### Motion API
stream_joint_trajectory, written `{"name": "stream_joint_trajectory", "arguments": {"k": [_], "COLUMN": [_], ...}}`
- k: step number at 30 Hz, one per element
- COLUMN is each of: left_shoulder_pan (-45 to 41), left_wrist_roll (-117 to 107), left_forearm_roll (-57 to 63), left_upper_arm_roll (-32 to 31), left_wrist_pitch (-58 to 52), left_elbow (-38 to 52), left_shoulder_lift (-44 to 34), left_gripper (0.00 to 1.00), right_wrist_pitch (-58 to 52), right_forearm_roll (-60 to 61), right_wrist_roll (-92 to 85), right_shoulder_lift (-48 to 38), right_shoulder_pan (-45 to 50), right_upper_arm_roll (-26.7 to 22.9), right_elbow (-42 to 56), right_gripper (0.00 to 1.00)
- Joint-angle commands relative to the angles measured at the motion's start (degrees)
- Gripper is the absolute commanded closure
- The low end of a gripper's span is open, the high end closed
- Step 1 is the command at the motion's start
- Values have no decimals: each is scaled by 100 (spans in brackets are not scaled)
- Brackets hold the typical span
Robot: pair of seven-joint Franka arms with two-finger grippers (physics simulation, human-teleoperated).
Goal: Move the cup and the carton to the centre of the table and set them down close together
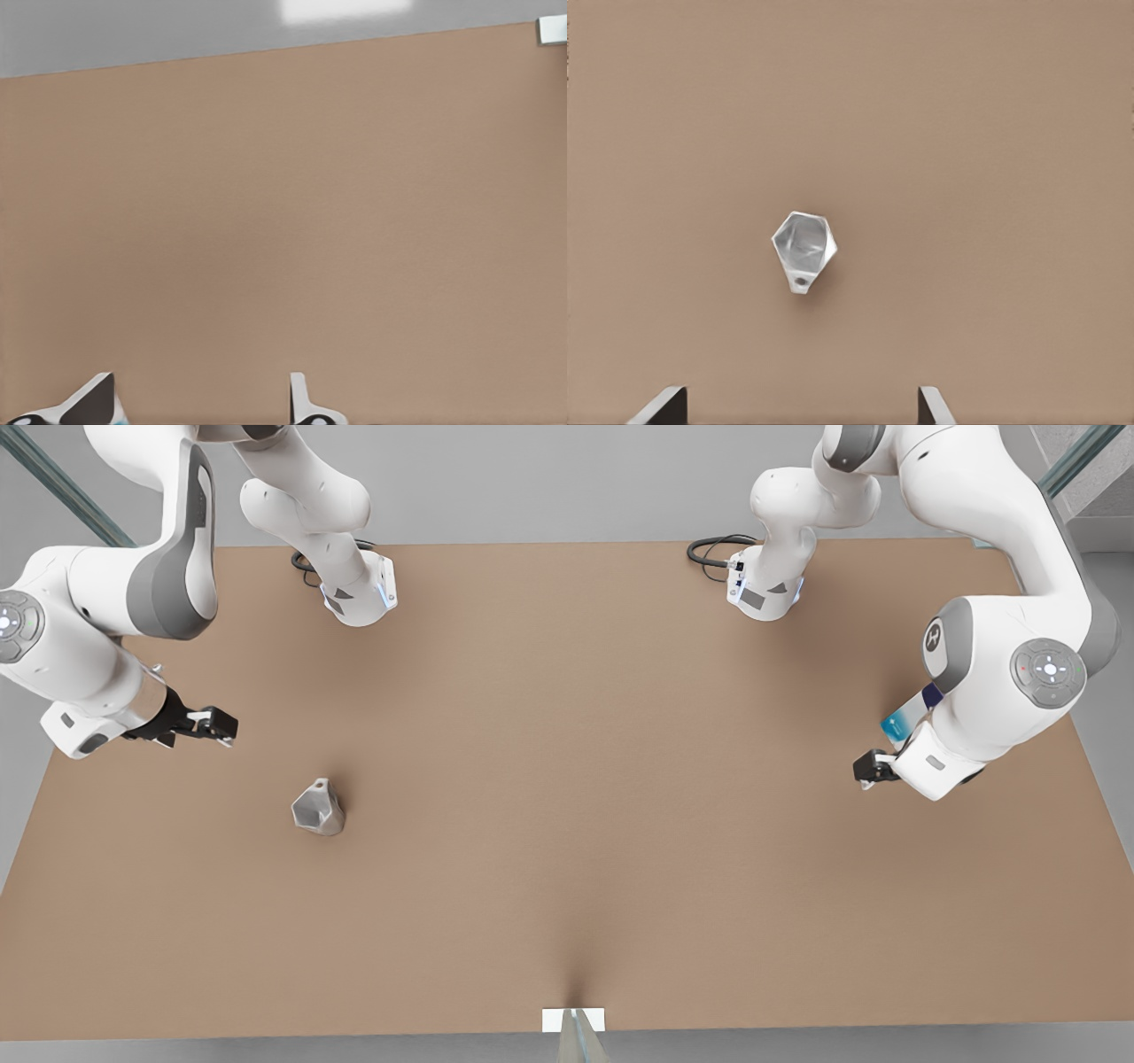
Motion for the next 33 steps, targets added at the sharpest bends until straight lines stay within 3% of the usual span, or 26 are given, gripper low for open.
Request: {"name": "stream_joint_trajectory", "arguments": {"k": [1,5,13,28,33], "left_shoulder_pan": [-3,-3,-3,-3,-3], "left_wrist_roll": [-1,-10,-45,-54,-54], "left_forearm_roll": [23,23,32,32,23], "left_upper_arm_roll": [5,5,5,5,-4], "left_wrist_pitch": [0,0,-9,0,0], "left_elbow": [0,0,-9,-35,-26], "left_shoulder_lift": [0,27,106,202,246], "left_gripper": [0,0,0,0,0], "right_wrist_pitch": [-9,105,1361,2899,3576], "right_forearm_roll": [0,44,-9,149,149], "right_wrist_roll": [0,0,-132,-53,-53], "right_shoulder_lift": [0,114,132,1107,1160], "right_shoulder_pan": [3,30,3,452,460], "right_upper_arm_roll": [0,9,0,9,9], "right_elbow": [3,-146,-1500,-2281,-2950], "right_gripper": [0,0,0,0,0]}}
